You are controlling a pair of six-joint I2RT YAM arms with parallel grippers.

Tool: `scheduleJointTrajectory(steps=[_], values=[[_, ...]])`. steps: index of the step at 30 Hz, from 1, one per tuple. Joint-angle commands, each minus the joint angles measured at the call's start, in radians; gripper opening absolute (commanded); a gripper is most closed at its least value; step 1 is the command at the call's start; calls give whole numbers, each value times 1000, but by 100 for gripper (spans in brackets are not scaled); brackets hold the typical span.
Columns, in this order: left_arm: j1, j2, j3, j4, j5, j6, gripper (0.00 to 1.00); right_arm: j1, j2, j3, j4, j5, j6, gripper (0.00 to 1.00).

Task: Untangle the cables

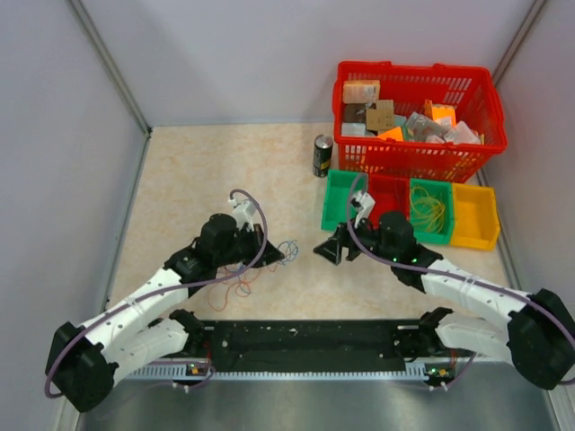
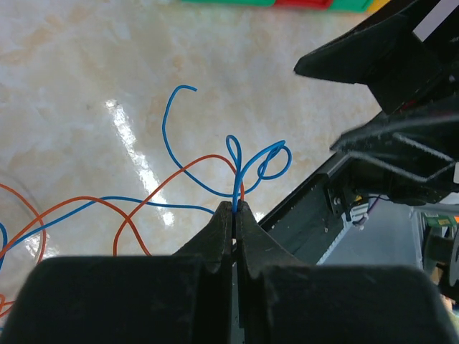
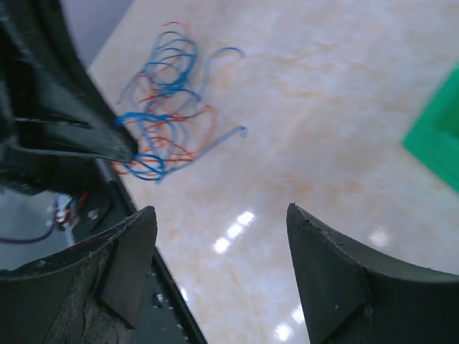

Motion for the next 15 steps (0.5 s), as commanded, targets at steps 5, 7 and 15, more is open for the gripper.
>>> scheduleJointTrajectory(steps=[5, 7, 15], values=[[-1, 53, 1, 94, 135, 1, 0, 128, 172, 21, 418, -233, 108, 65], [1, 55, 4, 102, 138, -1, 0, 148, 215, 36, 416, -210, 115, 61], [-1, 27, 10, 83, 130, 10, 0, 198, 306, 69, 433, -133, 123, 44]])
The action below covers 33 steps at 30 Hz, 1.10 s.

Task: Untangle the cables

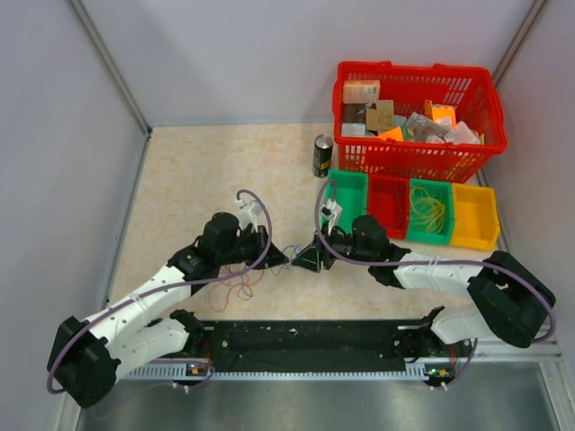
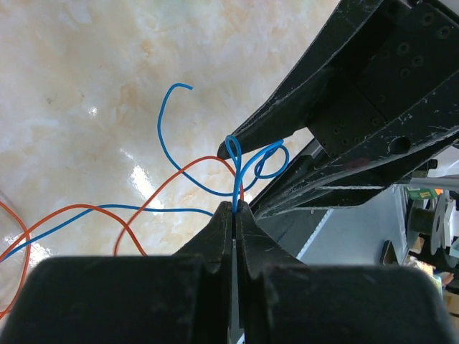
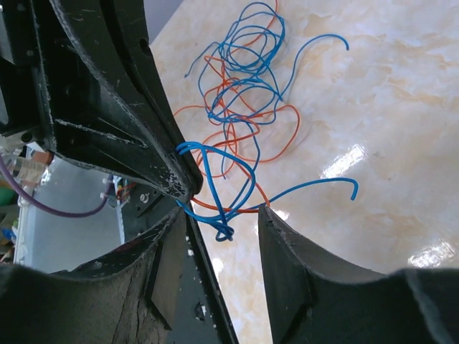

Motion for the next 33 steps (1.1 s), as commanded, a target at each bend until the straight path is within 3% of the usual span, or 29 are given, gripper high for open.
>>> scheduleJointTrajectory(steps=[1, 4, 7, 9, 11, 17, 20, 24, 29, 33], values=[[0, -42, 7, 48, 4, 9, 0, 29, -3, 37, 102, 52, 15, 38], [1, -71, 15, 49, -4, 21, 0, 36, -26, 26, 120, 78, 43, 15], [1, -88, 35, 23, -13, 42, 23, 42, -92, 27, 100, 119, 60, 0], [3, -111, 49, -29, -69, 58, 48, 45, -158, 58, -4, 156, 37, 0], [3, -149, 49, -82, -172, 62, 61, 45, -213, 96, -138, 204, 3, 0], [3, -280, -14, -138, -418, 1, 66, 45, -342, 124, -329, 259, -20, 0], [3, -286, -35, -175, -514, -48, 63, 46, -400, 132, -383, 276, -19, 0], [4, -198, -55, -158, -524, -63, 75, 46, -477, 170, -469, 293, -39, 0], [15, 0, -31, -285, -701, -200, 76, 45, -551, 228, -538, 293, -52, 0], [19, 36, -32, -343, -766, -290, 71, 46, -635, 277, -637, 357, -92, 0]])
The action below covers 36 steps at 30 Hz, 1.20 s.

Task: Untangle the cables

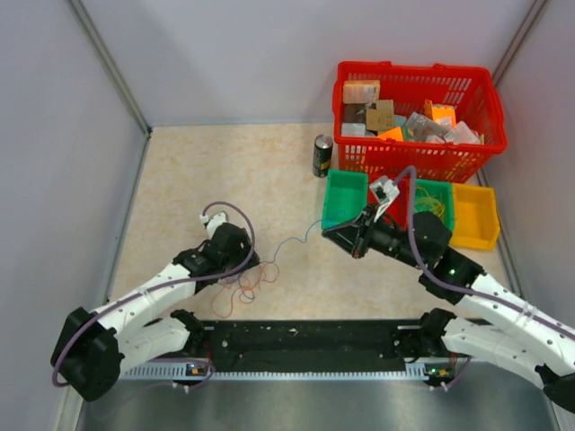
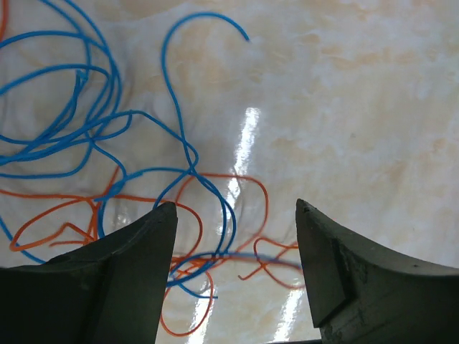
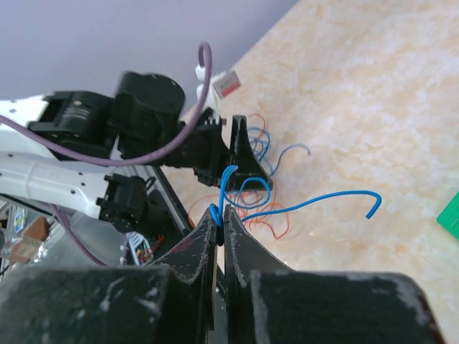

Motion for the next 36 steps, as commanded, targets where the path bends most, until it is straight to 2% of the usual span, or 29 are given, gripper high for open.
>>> scheduleJointTrajectory(steps=[1, 4, 8, 11, 15, 18, 23, 25, 26, 28, 30, 31, 32, 33, 36], values=[[8, -18, -8, -59, -122, -115, 70, 12, -109, 93, -111, 84, -67, 0], [8, -90, -35, -22, -102, -93, 68, 12, -171, 112, -169, 133, -96, 0], [8, -195, -67, 19, -74, -37, 75, 13, -246, 130, -220, 200, -121, 0], [7, -253, -118, 108, -37, 0, 79, 13, -297, 144, -229, 208, -121, 0], [8, -203, -132, 142, 1, -9, 75, 12, -314, 181, -214, 170, -77, 0], [8, -131, -155, 268, 122, 4, 72, 13, -309, 197, -179, 122, -53, 0], [8, -15, -127, 331, 241, 14, 64, 13, -307, 210, -174, 128, -56, 0], [8, 20, -109, 334, 275, 46, 56, 12, -310, 208, -182, 124, -61, 0], [10, 34, -101, 329, 282, 54, 49, 12, -312, 207, -189, 128, -64, 0], [8, 44, -85, 314, 288, 71, 28, 12, -318, 216, -208, 147, -70, 0], [10, 19, -66, 287, 267, 91, 13, 12, -321, 230, -237, 165, -95, 0], [8, -6, -52, 268, 248, 105, 1, 13, -326, 237, -264, 185, -112, 0], [8, -41, -37, 239, 224, 115, 0, 12, -329, 245, -294, 206, -127, 0], [10, -79, -11, 186, 167, 128, 0, 13, -335, 253, -326, 284, -138, 0], [10, -227, 85, 112, 121, 200, 0, 12, -335, 279, -461, 490, -170, 0]])
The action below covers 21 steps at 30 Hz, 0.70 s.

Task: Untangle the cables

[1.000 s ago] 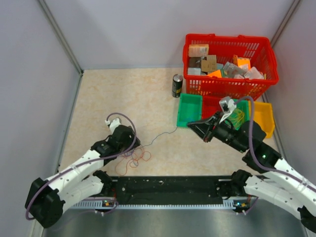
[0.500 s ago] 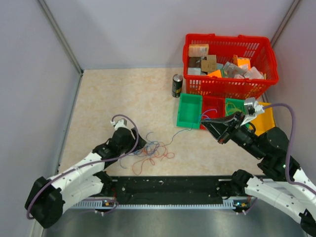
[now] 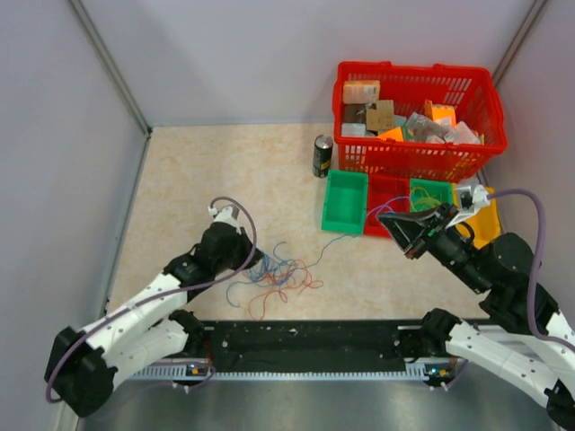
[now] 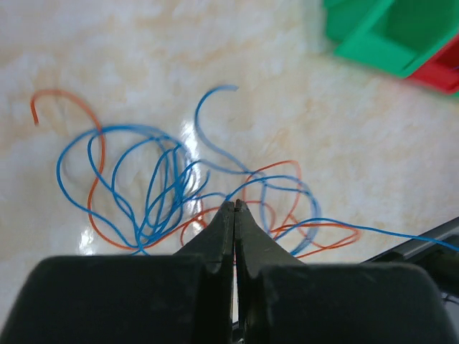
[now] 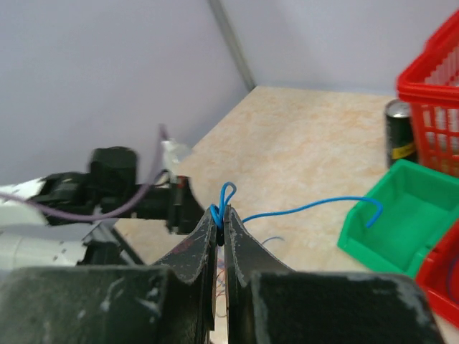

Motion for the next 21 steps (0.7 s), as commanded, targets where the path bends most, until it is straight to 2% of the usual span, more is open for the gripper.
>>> scheduleJointTrajectory(steps=[1, 4, 7, 9, 11, 13, 15, 17, 21], values=[[4, -235, 177, -63, -101, 120, 0, 12, -7, 78, -214, 340, -67, 0], [2, -353, 219, -14, -135, 209, 0, 12, 27, 40, -295, 496, -69, 0], [2, -404, 255, -53, -195, 205, 0, 12, 70, -23, -311, 481, -38, 0], [2, -361, 260, -95, -186, 196, 12, 13, 104, -55, -303, 443, -3, 0], [4, -288, 239, -113, -144, 162, 33, 12, 141, -89, -282, 413, 29, 0], [2, -194, 211, -107, -59, 132, 45, 15, 182, -121, -248, 363, 48, 0], [4, -101, 177, -52, 93, 118, 54, 12, 243, -153, -204, 274, 52, 0], [1, -6, 144, 15, 165, 93, 60, 12, 347, -158, -159, 181, 52, 0], [1, 96, 88, 87, 197, 65, 64, 12, 534, -134, -11, 19, 86, 0]])
